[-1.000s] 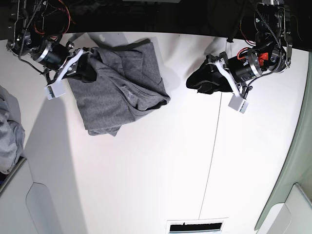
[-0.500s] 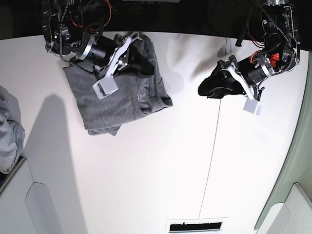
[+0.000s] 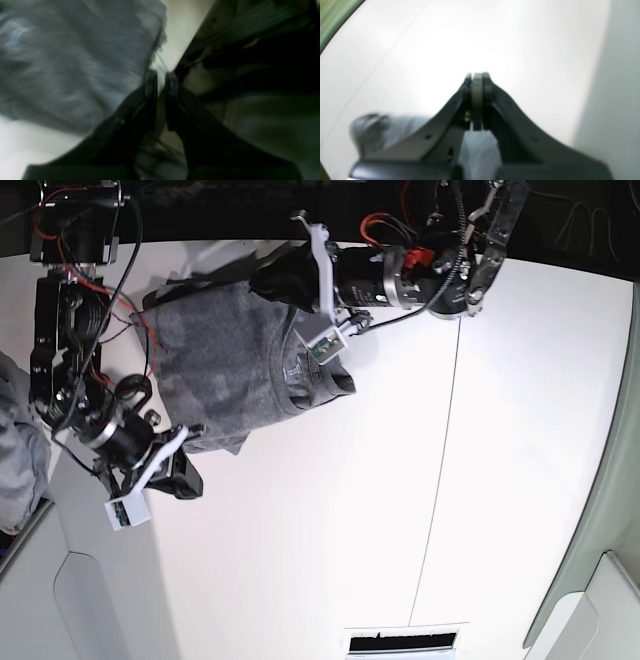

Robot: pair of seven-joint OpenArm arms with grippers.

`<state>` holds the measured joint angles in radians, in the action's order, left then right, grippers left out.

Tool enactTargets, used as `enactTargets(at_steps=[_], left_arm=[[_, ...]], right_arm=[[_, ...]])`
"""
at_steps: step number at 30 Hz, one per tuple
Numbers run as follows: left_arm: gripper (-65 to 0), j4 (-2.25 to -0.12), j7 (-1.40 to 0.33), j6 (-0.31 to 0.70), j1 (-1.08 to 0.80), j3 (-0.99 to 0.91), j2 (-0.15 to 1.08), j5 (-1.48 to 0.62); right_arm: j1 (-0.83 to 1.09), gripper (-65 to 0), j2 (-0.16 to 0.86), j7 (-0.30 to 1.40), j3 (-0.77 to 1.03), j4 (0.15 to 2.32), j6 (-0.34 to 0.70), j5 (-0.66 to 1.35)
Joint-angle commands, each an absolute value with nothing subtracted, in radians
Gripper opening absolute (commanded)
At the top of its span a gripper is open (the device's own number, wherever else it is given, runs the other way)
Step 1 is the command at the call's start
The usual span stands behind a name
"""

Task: Layout the t-shirt on the table in an organized manner, then fold the t-shirt properly

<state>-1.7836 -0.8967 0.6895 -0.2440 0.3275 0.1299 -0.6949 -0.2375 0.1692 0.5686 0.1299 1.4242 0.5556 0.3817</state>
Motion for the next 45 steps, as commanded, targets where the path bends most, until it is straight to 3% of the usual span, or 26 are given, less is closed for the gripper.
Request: enactTargets(at_steps=[1, 7, 11, 20, 28, 32, 37, 45], left_arm=[[-58.7, -1.784, -0.853, 0.698, -0.236, 0.344, 0.114, -0.68], [-58.7, -1.604, -0.728, 0.698, -0.214, 0.361, 0.081, -0.57], [-58.7, -1.487, -0.726, 0.698, -0.151, 0.319, 0.081, -0.517], [-58.7, -1.258, -0.726, 0.692, 0.049, 0.099, 0.081, -0.488], [-58.7, -1.011, -0.737, 0.692, 0.286, 0.072, 0.086, -0.481], [-58.7, -1.007, -0.834, 0.692, 0.332, 0.072, 0.086, -0.503], [-58.7, -1.061, -0.942, 0.698, 0.311, 0.072, 0.134, -0.703], [-58.7, -1.408, -1.065, 0.698, 0.116, 0.072, 0.296, -0.878]], right_arm=[[-0.299, -65.0, 0.171, 0.534, 0.128, 1.388, 0.56, 0.4], [-0.448, -65.0, 0.171, 0.53, 0.032, 1.071, 0.58, 0.4], [-0.458, -65.0, 0.173, 0.531, -0.058, 0.985, 0.584, 0.398], [-0.344, -65.0, 0.258, 0.576, -0.082, 1.042, 0.583, 0.524], [-0.131, -65.0, 0.258, 0.644, -0.054, 1.266, 0.583, 0.647], [-0.077, -65.0, 0.246, 0.644, -0.046, 1.349, 0.583, 0.622], [-0.072, -65.0, 0.247, 0.641, 0.017, 1.403, 0.58, 0.591], [-0.034, -65.0, 0.268, 0.806, 0.268, 1.514, 0.581, 0.689]])
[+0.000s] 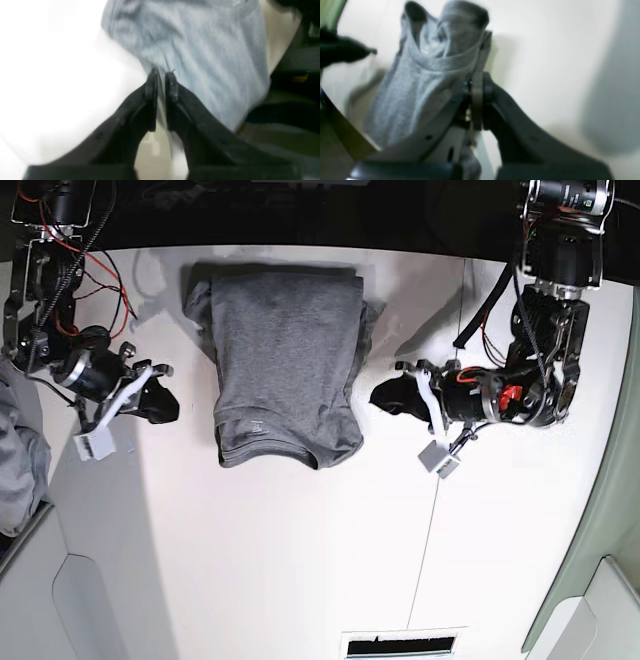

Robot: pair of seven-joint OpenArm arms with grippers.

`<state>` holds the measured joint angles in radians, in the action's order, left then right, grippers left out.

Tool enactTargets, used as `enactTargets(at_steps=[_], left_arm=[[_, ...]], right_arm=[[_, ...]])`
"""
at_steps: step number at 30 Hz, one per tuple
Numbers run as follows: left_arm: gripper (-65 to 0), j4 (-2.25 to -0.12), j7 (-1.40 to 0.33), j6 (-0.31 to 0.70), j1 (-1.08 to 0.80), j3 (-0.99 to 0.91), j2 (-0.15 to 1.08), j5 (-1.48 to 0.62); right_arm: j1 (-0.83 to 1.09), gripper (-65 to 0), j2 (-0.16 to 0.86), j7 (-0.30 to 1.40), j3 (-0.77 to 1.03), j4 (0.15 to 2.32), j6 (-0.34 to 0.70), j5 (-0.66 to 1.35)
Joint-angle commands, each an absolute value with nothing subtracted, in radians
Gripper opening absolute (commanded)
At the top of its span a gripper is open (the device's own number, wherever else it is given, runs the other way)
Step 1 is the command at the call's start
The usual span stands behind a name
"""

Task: Layout the t-shirt on the table in an organized manner, then fold the t-shirt properly

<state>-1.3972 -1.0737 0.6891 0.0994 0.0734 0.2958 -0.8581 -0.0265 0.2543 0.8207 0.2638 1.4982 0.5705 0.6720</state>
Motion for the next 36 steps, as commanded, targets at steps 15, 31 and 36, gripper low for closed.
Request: enactTargets(at_steps=[15, 31, 36], left_arm=[[-58.7, -1.928, -1.002, 0.698, -0.653, 0.007, 0.448, -0.762], [-59.0, -0.986, -0.549, 0.698, -0.425, 0.289, 0.397, -0.277], [-59.0, -0.711, -0.533, 0.661, -0.245, 0.368, 0.326, -0.277]], right_arm=[[0.51, -65.0, 0.446, 0.897, 0.35, 1.842, 0.6, 0.864], [0.462, -65.0, 0.517, 0.647, -0.339, 1.432, 0.571, 0.227], [0.341, -65.0, 0.437, 0.648, -0.46, 1.142, 0.569, 0.156]])
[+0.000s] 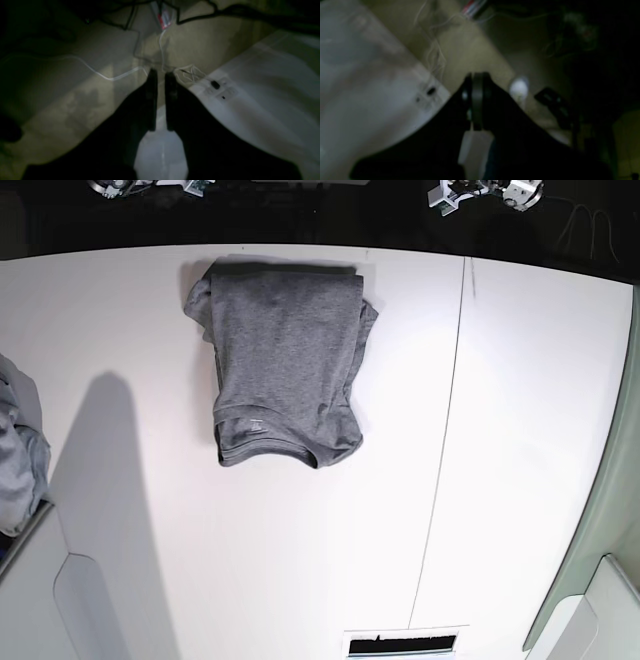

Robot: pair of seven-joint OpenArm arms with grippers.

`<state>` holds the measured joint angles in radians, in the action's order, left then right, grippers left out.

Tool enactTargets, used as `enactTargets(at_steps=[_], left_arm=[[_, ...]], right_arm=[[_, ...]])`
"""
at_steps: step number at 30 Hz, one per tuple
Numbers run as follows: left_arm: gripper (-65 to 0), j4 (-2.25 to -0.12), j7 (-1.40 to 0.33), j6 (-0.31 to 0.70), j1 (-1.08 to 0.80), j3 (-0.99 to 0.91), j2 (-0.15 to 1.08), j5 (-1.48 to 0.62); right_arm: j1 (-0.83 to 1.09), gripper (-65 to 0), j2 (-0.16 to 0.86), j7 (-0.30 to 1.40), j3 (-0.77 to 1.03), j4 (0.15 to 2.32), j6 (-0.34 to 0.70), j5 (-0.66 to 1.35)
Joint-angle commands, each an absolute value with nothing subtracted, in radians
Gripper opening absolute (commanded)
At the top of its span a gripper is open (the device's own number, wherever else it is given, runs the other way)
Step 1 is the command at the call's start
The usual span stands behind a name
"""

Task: Layout the t-shirt on the table in an organized manner, then fold the t-shirt properly

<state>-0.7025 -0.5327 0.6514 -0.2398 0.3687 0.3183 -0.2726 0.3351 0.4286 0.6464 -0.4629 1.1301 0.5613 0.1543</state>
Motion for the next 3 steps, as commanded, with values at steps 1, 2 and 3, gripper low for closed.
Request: enactTargets(at_steps=[1, 2, 3], left_arm=[[-59.0, -0.677, -0.527, 0.659, -0.221, 0.376, 0.31, -0.276], [-59.0, -0.651, -0.526, 0.659, -0.2, 0.38, 0.295, -0.276], [-59.0, -0.632, -0.522, 0.659, -0.184, 0.381, 0.28, -0.271]], right_arm=[[0.321, -65.0, 0.424, 0.647, -0.477, 1.097, 0.569, 0.157], [0.305, -65.0, 0.412, 0.647, -0.491, 1.057, 0.569, 0.157], [0.289, -65.0, 0.4, 0.638, -0.501, 1.024, 0.569, 0.157]])
